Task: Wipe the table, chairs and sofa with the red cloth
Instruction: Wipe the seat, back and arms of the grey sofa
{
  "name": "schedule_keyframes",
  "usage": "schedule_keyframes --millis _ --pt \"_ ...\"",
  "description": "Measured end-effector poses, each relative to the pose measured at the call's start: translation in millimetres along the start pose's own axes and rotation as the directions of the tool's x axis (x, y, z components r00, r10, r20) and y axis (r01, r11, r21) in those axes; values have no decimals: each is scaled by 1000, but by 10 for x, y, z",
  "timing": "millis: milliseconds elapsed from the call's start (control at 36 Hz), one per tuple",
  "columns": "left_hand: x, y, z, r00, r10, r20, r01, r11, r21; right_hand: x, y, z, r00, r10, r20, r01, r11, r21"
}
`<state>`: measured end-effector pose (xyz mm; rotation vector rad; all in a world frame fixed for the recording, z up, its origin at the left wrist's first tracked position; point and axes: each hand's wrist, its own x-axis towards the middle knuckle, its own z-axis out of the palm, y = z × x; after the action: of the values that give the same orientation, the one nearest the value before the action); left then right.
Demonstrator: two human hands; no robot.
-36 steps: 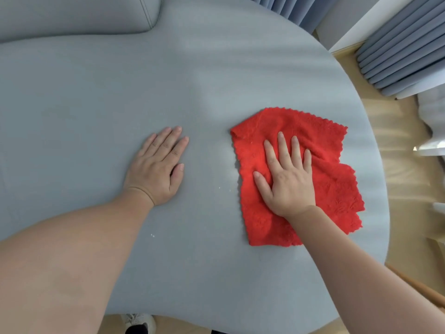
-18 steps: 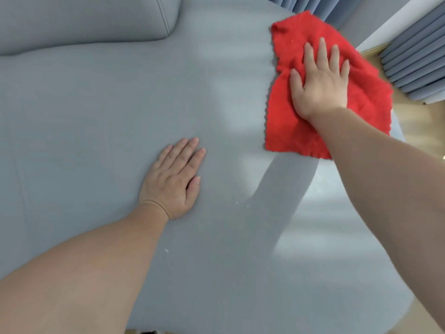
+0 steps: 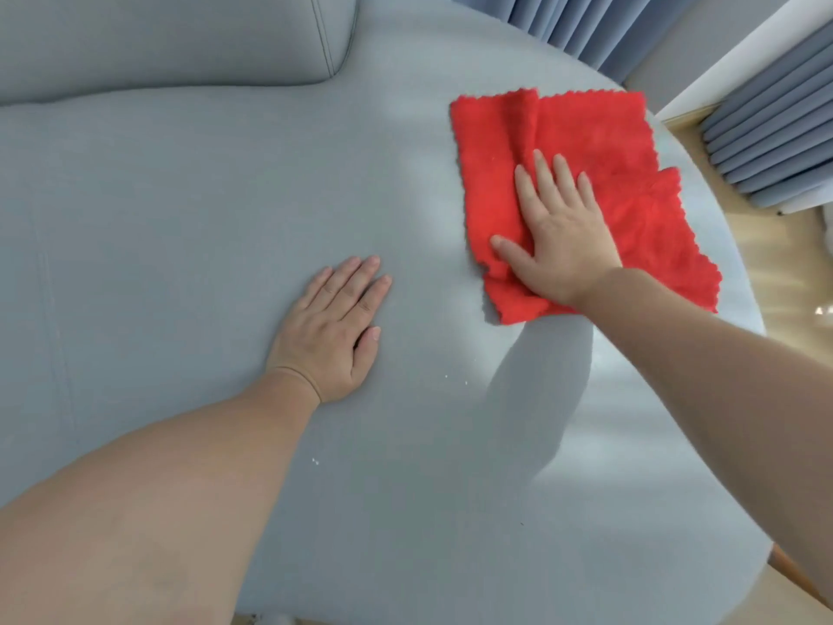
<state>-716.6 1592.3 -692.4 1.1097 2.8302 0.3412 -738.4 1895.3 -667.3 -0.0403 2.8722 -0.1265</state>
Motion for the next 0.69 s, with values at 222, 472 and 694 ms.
schedule_keyframes --millis 222,472,694 --pt "3 23 -68 999 -11 47 11 1000 4 -1042 -641 270 969 -222 108 221 975 21" --pt "-205 -95 -333 987 -152 56 156 985 -70 -1492 -839 347 943 -289 164 295 955 -14" --pt "-395 -591 -368 978 -185 95 183 983 31 -1231 -920 402 958 -285 28 286 958 -39"
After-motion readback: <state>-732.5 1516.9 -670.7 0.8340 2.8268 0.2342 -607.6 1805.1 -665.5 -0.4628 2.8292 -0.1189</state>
